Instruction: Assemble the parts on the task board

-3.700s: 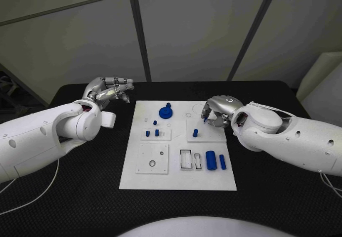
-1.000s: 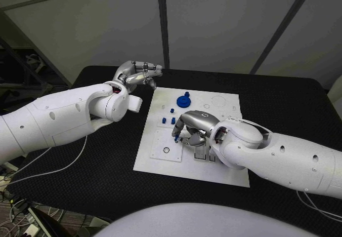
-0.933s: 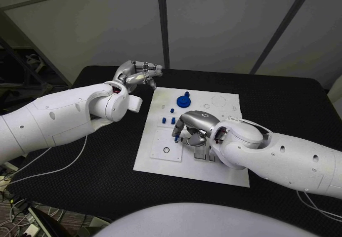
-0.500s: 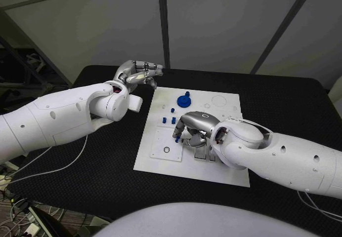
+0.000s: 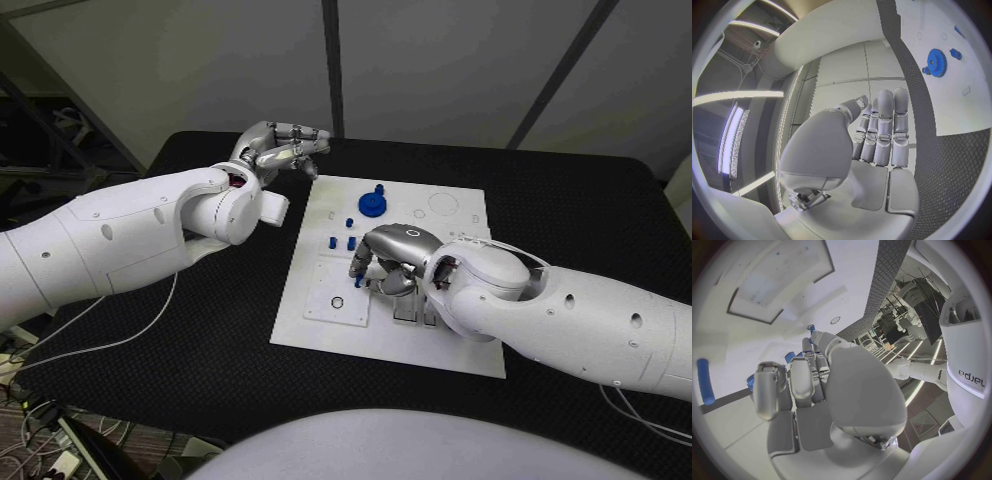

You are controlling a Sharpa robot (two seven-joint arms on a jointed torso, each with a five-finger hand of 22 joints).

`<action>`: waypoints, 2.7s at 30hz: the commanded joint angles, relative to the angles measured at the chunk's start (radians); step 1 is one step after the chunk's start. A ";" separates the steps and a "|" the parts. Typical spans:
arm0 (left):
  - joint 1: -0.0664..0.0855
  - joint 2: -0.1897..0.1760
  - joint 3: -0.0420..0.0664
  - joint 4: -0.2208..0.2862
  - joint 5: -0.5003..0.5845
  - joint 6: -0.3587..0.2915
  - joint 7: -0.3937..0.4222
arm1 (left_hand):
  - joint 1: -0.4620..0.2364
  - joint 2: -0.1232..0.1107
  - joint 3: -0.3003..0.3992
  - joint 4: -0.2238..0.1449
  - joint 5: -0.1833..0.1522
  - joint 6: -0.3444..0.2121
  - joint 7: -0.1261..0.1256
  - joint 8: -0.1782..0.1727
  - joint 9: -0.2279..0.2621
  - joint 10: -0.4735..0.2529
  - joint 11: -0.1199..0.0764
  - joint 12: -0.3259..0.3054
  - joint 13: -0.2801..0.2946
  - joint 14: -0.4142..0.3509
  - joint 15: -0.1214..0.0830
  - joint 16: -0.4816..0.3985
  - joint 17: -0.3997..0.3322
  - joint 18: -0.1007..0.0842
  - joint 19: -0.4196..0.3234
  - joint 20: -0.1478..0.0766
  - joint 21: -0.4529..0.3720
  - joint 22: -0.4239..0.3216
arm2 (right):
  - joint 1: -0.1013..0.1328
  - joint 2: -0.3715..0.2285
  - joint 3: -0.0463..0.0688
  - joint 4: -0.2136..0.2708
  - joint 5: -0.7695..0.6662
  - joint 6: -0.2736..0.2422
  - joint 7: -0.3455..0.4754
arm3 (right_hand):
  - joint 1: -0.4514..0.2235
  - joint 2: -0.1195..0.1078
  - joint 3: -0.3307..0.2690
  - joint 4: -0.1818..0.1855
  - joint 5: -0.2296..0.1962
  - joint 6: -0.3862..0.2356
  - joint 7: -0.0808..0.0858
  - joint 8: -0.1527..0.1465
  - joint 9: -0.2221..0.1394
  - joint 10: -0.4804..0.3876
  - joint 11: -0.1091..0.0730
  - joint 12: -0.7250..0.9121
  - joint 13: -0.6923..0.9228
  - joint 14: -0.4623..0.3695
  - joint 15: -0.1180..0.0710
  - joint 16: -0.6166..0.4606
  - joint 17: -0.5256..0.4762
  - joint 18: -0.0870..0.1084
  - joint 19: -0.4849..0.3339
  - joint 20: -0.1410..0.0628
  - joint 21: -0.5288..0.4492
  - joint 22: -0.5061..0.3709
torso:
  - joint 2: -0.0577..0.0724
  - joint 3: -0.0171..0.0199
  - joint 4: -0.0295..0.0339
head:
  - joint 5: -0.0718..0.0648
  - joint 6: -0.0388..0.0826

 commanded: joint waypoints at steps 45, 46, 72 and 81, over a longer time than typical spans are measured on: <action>0.002 0.005 0.001 -0.002 -0.006 0.017 -0.002 | 0.003 0.004 -0.004 -0.005 -0.002 -0.006 0.003 0.006 -0.002 -0.011 -0.002 0.008 0.001 -0.011 0.001 -0.007 -0.003 -0.018 -0.004 -0.001 -0.005 -0.001 | -0.003 -0.004 -0.017 0.036 -0.144 -0.024 -0.046 | -0.036 0.008 0.004 -0.013 -0.006 0.016 -0.003 0.003 0.004 0.022 -0.008 0.001 0.004 0.032 -0.009 0.011 0.001 -0.022 0.022 0.003 0.021 0.151 | -0.001 0.0004 -0.0002 | 0.003 -0.003; 0.002 0.005 0.001 -0.002 -0.006 0.017 -0.002 | 0.003 0.004 -0.004 -0.005 -0.002 -0.006 0.003 0.006 -0.002 -0.011 -0.002 0.008 0.001 -0.011 0.001 -0.007 -0.003 -0.018 -0.004 -0.001 -0.005 -0.001 | -0.003 -0.004 -0.017 0.036 -0.144 -0.025 -0.047 | -0.036 0.008 0.004 -0.013 -0.006 0.016 -0.003 0.003 0.004 0.022 -0.008 0.001 0.004 0.032 -0.009 0.011 0.001 -0.022 0.022 0.003 0.021 0.151 | -0.001 0.0004 -0.0002 | 0.003 -0.003; 0.002 0.008 0.001 -0.007 -0.006 0.022 -0.008 | 0.003 0.005 -0.007 -0.006 -0.002 -0.008 0.004 0.006 -0.004 -0.014 -0.001 0.009 0.001 -0.012 0.001 -0.007 -0.005 -0.018 -0.004 -0.001 -0.006 -0.001 | -0.004 -0.013 -0.017 0.060 -0.241 0.013 -0.127 | -0.049 0.009 -0.001 -0.012 -0.007 0.022 -0.005 0.006 0.006 0.026 -0.010 0.001 0.005 0.032 -0.010 0.013 0.001 -0.023 0.025 0.002 0.024 0.155 | -0.001 -0.0001 -0.0007 | 0.003 -0.007; 0.002 0.008 0.001 -0.007 -0.006 0.023 -0.010 | 0.003 0.005 -0.007 -0.006 -0.002 -0.008 0.004 0.006 -0.004 -0.014 -0.001 0.009 0.001 -0.012 0.001 -0.007 -0.005 -0.018 -0.004 -0.001 -0.006 -0.001 | -0.003 -0.006 -0.017 0.055 -0.238 0.037 -0.119 | -0.051 0.010 -0.001 -0.012 -0.008 0.022 -0.005 0.006 0.006 0.027 -0.010 0.001 0.005 0.032 -0.011 0.014 0.002 -0.023 0.026 0.002 0.025 0.156 | 0.000 -0.0006 0.0001 | 0.003 -0.009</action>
